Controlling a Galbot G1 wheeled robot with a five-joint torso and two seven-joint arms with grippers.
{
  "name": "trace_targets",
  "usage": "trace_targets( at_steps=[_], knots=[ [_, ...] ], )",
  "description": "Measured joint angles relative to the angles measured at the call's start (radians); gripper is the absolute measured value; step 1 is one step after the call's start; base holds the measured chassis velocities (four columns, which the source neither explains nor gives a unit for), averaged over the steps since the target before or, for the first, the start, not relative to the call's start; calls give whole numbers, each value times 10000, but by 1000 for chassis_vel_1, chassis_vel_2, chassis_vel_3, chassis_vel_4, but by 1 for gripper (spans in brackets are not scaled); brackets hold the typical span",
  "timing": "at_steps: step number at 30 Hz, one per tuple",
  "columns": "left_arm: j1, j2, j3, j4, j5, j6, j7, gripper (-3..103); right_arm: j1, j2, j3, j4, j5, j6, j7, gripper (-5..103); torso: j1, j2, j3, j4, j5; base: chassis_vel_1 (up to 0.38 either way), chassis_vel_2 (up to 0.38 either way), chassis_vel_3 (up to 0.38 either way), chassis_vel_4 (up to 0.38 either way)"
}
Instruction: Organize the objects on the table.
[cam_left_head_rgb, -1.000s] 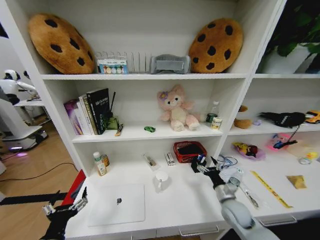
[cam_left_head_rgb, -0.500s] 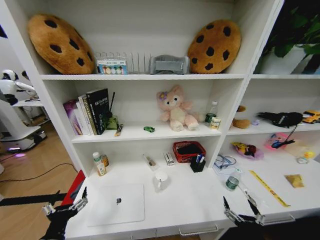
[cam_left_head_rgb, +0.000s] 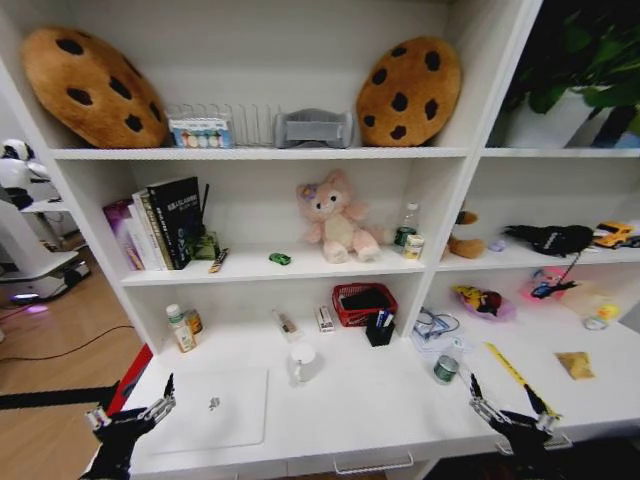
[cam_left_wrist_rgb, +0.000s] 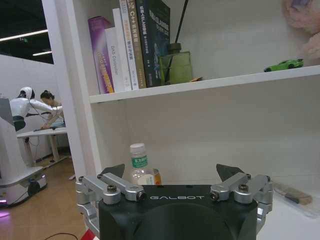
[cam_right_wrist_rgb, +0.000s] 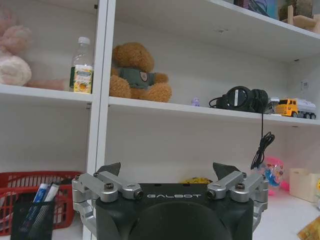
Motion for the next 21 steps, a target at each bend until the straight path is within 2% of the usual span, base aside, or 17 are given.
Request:
trace_targets(
  at_steps=[2,7,9,10,12,13,14,15,17,18,21],
  knots=[
    [1,0,-1,0,0,0,-4,100,48,-43,-59,4,35,-38,-2,100,-1,1,0,4,4,-257,-251,308,260],
    [0,0,0,0,0,0,1,100,194,-170,-443,-153,174,99,-388,100,1,0,1,-5,-4,-298,-310,306,295],
    [1,-1,1,0,0,0,2,100,603,-228,-859,-498,498,632,-1175,100,-1,1,0,-4,7,-288,-294,284,288],
    [1,-1,1,0,0,0,2,100,603,-228,-859,-498,498,632,-1175,100,-1,1,0,-4,7,-258,-294,270,300],
    [1,-3,3,-1,0,0,4,100,948,-408,-1313,-610,737,787,-2148,100,-3,0,1,4,5,-92,-225,236,177],
    [1,-3,3,-1,0,0,4,100,948,-408,-1313,-610,737,787,-2148,100,-3,0,1,4,5,12,-203,201,177],
    [1,-3,3,-1,0,0,4,100,1082,-567,-1523,-641,798,862,-2748,100,-6,4,-2,-1,2,12,-131,130,78],
    [1,-2,2,-1,0,0,2,100,1148,-663,-1619,-657,812,894,-3006,100,-5,4,-1,-1,3,-4,-131,130,-26],
    [1,-2,3,-1,0,0,5,100,1220,-768,-1714,-678,819,912,-3239,100,-2,2,0,-2,4,0,0,0,0],
    [0,1,3,-1,-1,0,4,100,1536,-1139,-1991,-807,814,889,-3913,100,0,1,0,-6,1,14,-49,-5,-82],
    [0,2,0,0,0,0,1,100,2029,-1465,-2273,-1139,539,702,-3965,100,0,1,0,-5,-4,10,26,-18,-76]
  ],
)
